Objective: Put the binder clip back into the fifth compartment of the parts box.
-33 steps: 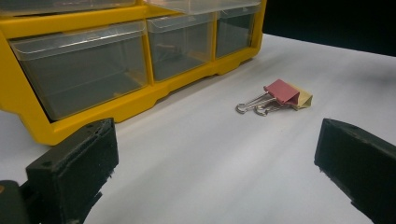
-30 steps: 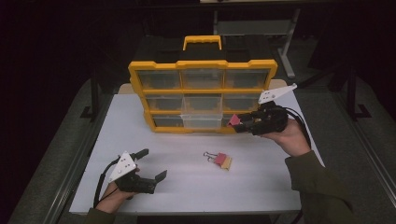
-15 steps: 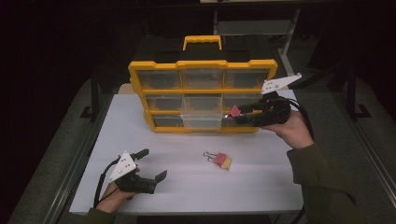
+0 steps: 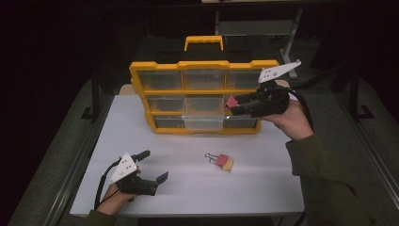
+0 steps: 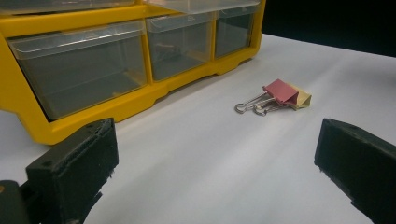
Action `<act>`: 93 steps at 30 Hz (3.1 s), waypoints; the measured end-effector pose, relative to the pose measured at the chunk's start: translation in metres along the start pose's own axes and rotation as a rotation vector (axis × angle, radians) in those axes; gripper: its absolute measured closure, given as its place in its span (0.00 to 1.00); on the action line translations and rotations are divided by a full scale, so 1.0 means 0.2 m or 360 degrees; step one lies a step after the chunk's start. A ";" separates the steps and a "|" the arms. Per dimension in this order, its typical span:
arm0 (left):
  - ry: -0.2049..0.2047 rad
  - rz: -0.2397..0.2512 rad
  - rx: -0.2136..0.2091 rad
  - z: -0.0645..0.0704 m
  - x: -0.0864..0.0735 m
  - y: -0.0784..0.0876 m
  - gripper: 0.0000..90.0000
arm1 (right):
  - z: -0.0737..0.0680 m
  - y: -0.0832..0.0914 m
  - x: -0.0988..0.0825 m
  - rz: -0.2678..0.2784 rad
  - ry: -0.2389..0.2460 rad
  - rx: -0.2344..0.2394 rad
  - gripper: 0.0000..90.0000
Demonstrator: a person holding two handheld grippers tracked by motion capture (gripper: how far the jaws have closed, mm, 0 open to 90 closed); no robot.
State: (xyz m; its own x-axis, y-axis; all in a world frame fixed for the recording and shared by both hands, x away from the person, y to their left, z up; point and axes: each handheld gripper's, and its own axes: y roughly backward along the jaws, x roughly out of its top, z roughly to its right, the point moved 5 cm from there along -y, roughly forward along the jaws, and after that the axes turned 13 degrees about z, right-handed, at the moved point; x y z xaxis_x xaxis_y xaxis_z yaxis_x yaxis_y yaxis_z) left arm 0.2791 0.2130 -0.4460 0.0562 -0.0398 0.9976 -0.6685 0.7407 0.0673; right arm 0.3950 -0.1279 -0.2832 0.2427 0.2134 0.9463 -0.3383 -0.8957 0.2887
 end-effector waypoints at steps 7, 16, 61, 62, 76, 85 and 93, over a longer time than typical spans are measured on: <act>-0.0028 -0.0001 -0.0004 -0.01 0.00 0.00 0.00 | 0.00 -0.05 0.06 -0.0001 0.0031 0.0011 0.54; -0.0021 0.0004 0.0000 -0.01 0.00 0.00 0.00 | -0.01 -0.14 0.09 -0.0030 0.0048 0.0040 0.54; -0.0002 0.0016 0.0001 0.00 0.01 0.01 0.00 | 0.00 -0.47 0.06 -0.0105 0.0161 0.0073 0.43; -0.0002 0.0015 0.0001 0.00 0.01 0.01 0.00 | -0.01 -0.46 0.06 -0.0101 0.0139 0.0066 0.42; -0.0005 0.0007 -0.0001 0.00 0.01 0.01 0.00 | -0.02 -0.32 0.08 -0.0077 0.0114 0.0012 0.39; -0.0003 -0.0001 -0.0004 0.01 0.00 0.01 0.00 | 0.00 -0.23 0.05 -0.0092 0.0097 -0.0027 0.34; -0.0001 0.0003 -0.0007 0.01 0.00 0.00 0.00 | 0.00 -0.15 0.00 -0.0100 0.0080 -0.0051 0.30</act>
State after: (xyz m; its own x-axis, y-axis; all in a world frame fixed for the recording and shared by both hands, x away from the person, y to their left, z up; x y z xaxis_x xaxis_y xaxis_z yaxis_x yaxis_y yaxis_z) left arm 0.2777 0.2121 -0.4459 0.0549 -0.0388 0.9977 -0.6653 0.7437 0.0655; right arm 0.4064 -0.1005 -0.2913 0.2189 0.2888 0.9320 -0.3528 -0.8671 0.3516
